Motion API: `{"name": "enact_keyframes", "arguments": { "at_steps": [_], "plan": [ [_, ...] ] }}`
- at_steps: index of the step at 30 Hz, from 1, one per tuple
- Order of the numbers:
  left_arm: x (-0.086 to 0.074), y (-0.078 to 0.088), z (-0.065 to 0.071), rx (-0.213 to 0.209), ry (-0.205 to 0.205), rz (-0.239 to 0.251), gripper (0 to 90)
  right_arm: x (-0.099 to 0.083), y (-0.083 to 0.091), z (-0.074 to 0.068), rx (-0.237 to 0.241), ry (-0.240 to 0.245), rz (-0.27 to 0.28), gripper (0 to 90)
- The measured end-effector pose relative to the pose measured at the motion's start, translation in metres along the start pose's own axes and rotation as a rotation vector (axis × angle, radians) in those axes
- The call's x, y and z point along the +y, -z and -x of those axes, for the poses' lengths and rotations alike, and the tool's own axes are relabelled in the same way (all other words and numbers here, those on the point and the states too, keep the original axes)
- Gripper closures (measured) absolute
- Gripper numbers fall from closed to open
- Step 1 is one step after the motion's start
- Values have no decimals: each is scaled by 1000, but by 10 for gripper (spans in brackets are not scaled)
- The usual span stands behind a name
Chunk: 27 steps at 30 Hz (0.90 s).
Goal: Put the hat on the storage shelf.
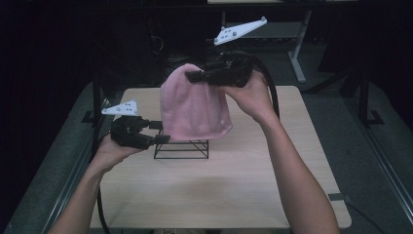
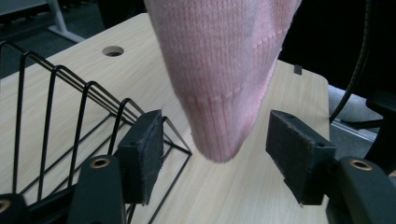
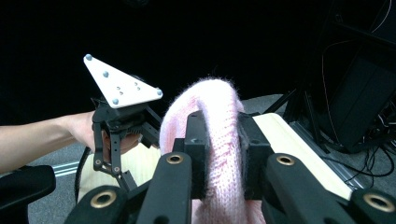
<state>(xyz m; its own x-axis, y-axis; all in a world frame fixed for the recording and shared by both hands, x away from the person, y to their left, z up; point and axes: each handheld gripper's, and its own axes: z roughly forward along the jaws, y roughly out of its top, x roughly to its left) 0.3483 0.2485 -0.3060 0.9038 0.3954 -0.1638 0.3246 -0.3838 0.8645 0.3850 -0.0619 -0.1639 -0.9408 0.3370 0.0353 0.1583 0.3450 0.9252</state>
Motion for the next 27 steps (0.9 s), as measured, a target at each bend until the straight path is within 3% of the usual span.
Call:
{"name": "enact_keyframes", "arguments": {
  "at_steps": [4, 5, 6, 11, 22, 27],
  "plan": [
    [3, -2, -3, -10, 14, 7, 521, 1, -4, 1, 5, 2, 9, 771],
    [4, -2, -5, -13, 17, 13, 521, 1, -4, 1, 6, 2, 9, 772],
    [5, -3, -8, -20, 19, 16, 591, 1, -6, 2, 8, 1, 12, 771],
    [9, -2, -11, -3, 3, 10, 734, 2, -7, 2, 6, 0, 12, 771],
    [12, 4, -27, 115, -11, -10, 782, 2, -13, 13, -28, -11, 24, 771],
    [9, 3, -35, 137, 12, -21, 785, -1, -19, 20, -49, -9, 8, 771]
  ]
}}
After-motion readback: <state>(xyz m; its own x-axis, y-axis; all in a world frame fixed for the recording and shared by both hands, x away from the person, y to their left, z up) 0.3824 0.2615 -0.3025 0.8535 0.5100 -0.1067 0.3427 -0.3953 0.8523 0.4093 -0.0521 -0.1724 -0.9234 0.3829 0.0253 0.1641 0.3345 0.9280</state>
